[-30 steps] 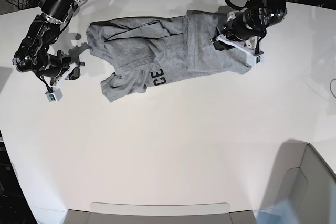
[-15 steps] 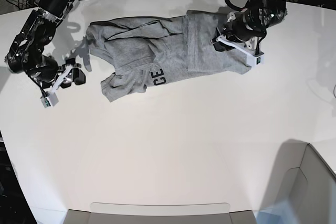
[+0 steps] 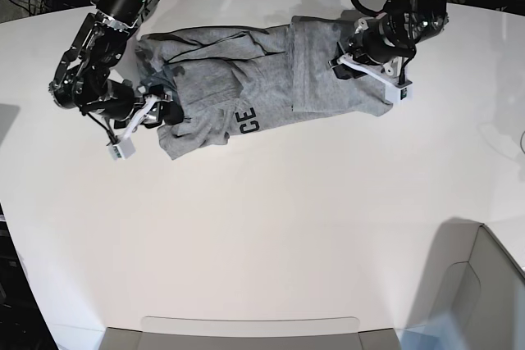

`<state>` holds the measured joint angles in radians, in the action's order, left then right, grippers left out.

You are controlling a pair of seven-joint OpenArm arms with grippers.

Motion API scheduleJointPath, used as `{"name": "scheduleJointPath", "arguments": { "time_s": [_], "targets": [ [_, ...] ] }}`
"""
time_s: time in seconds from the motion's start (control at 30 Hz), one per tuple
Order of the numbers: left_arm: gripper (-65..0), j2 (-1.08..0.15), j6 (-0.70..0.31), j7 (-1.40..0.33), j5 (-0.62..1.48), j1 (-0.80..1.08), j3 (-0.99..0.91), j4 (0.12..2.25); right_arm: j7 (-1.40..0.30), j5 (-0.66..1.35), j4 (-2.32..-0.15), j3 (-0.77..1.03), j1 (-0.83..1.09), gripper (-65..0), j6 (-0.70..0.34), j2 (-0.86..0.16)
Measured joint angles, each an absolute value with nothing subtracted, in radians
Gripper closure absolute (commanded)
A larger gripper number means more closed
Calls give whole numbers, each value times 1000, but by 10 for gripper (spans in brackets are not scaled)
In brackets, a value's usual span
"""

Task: Fold the T-shirt properly
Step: 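Grasp the strip end with the right gripper and fold it inward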

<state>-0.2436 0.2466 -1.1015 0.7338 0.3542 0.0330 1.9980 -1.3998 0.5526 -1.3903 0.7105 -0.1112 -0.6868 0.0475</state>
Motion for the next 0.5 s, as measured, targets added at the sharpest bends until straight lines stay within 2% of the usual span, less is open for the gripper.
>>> {"name": "scheduleJointPath", "arguments": {
  "time_s": [0.13,0.37,0.5],
  "targets": [
    [-165,-244,247,-1102,734,355,33,1998,-1373,591,-1324,685,-120,-342,-687,39],
    [-165,-243,247,-1102,734,368,33,1998,-1344,532,-1330,678,-115,-342,-686,71],
    [-165,-243,247,-1102,734,368,33,1998,-1324,539,-1361,555,-70,-342,-686,81]
  ]
}}
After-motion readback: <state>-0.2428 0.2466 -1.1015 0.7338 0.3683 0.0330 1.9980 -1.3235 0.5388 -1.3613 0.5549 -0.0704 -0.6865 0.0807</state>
